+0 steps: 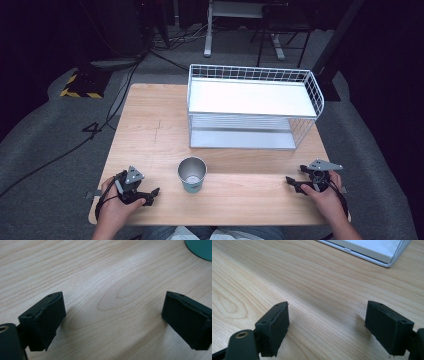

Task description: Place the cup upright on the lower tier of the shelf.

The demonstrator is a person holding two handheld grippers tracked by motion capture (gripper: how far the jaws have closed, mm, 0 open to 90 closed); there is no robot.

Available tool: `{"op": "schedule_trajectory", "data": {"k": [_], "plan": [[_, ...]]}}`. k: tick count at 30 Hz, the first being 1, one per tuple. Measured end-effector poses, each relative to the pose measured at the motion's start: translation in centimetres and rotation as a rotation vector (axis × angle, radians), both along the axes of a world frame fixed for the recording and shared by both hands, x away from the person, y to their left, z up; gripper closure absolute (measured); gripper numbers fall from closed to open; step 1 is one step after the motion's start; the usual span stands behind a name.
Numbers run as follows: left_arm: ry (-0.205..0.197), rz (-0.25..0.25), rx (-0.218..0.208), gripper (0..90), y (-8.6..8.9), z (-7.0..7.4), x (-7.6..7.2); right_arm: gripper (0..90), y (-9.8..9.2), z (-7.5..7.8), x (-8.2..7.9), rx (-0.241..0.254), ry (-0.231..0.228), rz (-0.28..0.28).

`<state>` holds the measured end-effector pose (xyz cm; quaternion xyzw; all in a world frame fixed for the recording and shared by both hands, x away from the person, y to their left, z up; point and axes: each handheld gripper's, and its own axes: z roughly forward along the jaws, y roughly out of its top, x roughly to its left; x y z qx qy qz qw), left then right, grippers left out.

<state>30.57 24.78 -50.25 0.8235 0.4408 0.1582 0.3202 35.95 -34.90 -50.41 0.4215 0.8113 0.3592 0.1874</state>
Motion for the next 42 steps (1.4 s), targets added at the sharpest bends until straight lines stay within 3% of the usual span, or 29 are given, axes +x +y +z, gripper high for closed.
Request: {"op": "schedule_trajectory", "data": {"k": [3,5,9,14,17,19,20,22,24,26,30,33,37,38,42], "plan": [[0.010,0.000,0.004,23.2,0.1,0.5,-0.2,19.7,0.0,0.0,0.0,-0.001,0.000,0.001],[0.015,0.028,-0.002,21.1,0.0,0.8,-0.5,19.7,0.0,0.0,0.0,-0.001,0.000,0.001],[0.028,0.040,-0.029,25.9,-0.2,1.9,-1.0,19.7,0.0,0.0,0.0,-0.002,0.000,0.000],[0.015,0.027,-0.081,26.3,-1.0,2.9,-1.6,19.7,0.0,0.0,0.1,0.000,0.000,0.001],[-0.008,-0.055,-0.075,26.3,-2.3,3.9,-2.4,19.7,0.1,0.0,0.1,0.000,0.000,-0.001],[-0.014,-0.067,-0.069,25.5,-2.5,4.1,-2.6,19.7,0.1,0.0,0.2,0.000,0.000,-0.001],[-0.018,-0.122,-0.058,22.9,-3.3,4.6,-2.9,19.7,0.1,0.0,0.2,0.000,0.000,-0.001],[-0.020,-0.140,-0.057,19.8,-3.6,4.6,-3.1,19.7,0.1,0.0,0.3,0.001,0.000,-0.001],[-0.023,-0.214,-0.063,18.1,-4.8,4.5,-3.4,19.7,0.2,0.0,0.3,-0.001,-0.001,-0.001],[-0.028,-0.238,-0.076,17.8,-5.6,4.3,-3.4,19.7,0.2,0.0,0.3,-0.001,0.000,0.000],[-0.058,-0.199,-0.128,16.6,-6.4,4.0,-3.1,19.7,0.2,0.0,0.3,-0.001,0.000,0.000],[-0.081,-0.134,-0.209,16.1,-7.0,3.6,-2.8,19.7,0.2,0.0,0.3,-0.001,-0.001,0.000],[-0.116,-0.112,-0.243,16.0,-7.5,3.5,-2.6,19.7,0.2,0.0,0.3,-0.001,-0.001,0.000],[-0.134,-0.088,-0.267,15.8,-8.0,3.4,-2.5,19.7,0.2,0.0,0.3,-0.001,0.000,0.000],[-0.149,-0.075,-0.304,15.3,-8.7,3.1,-2.1,19.7,0.2,0.0,0.3,-0.001,-0.001,-0.001]]}}
